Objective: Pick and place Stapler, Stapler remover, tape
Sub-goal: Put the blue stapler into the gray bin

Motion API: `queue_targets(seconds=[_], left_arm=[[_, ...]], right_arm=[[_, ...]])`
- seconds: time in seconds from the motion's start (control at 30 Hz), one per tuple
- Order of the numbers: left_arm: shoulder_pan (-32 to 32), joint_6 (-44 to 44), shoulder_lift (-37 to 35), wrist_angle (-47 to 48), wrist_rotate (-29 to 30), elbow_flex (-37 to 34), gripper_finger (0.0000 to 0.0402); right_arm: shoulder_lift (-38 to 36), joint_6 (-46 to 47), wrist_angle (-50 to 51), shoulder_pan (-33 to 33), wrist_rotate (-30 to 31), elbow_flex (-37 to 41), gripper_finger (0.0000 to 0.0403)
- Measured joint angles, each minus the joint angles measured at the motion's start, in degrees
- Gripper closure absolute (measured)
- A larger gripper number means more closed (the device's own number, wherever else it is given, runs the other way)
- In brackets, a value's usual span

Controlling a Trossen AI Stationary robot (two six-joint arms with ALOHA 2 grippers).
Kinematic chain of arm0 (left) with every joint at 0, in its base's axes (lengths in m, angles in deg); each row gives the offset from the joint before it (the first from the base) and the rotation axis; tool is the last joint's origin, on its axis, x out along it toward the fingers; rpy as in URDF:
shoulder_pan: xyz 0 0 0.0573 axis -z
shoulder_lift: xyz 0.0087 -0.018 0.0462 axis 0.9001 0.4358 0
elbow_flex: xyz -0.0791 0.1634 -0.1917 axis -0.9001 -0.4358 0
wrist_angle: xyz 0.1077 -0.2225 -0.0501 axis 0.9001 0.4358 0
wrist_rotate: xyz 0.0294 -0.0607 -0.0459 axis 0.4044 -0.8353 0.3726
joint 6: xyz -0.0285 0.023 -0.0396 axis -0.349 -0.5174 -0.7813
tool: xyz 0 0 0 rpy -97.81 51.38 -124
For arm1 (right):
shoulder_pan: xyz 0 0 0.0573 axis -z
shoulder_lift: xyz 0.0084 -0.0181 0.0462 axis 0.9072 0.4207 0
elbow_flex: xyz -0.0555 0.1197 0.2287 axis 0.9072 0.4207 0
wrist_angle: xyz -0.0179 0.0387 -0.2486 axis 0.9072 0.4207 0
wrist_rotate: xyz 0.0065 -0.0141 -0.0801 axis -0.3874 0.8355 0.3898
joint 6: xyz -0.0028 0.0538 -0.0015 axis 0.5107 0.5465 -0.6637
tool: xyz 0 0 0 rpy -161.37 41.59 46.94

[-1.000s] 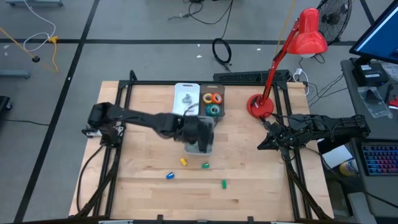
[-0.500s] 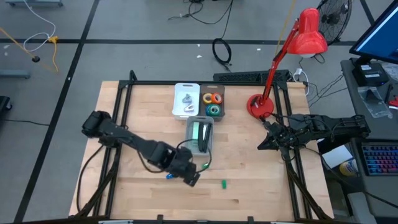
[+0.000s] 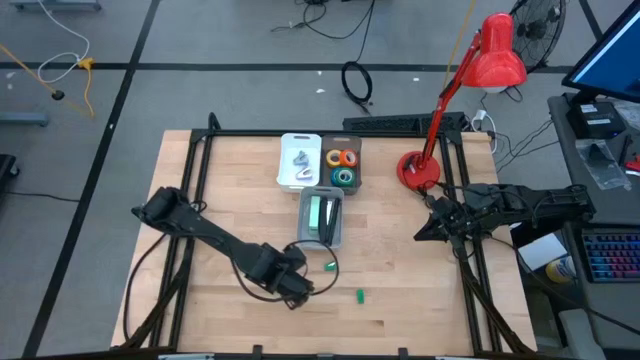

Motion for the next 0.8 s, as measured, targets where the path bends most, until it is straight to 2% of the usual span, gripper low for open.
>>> queue_targets(seconds=[0.23,0.53,0.8], left_arm=[[0.29,4.46,5.25,-0.38,-6.93,-0.02,0.0112],[2.3,4.15,6.79,-0.03,-6.05,-0.29,0.0112],[2.34,1.65,6.86,-0.78,-8.45,-4.83,0.0112]], right_arm=[[0.01,0.0,0.01,0.01,-0.01,0.0,0.0403],[0.01,0.0,0.02,0.0,-0.01,0.0,0.0403],[0.01,0.0,0.02,0.01,-0.01,0.0,0.0403]])
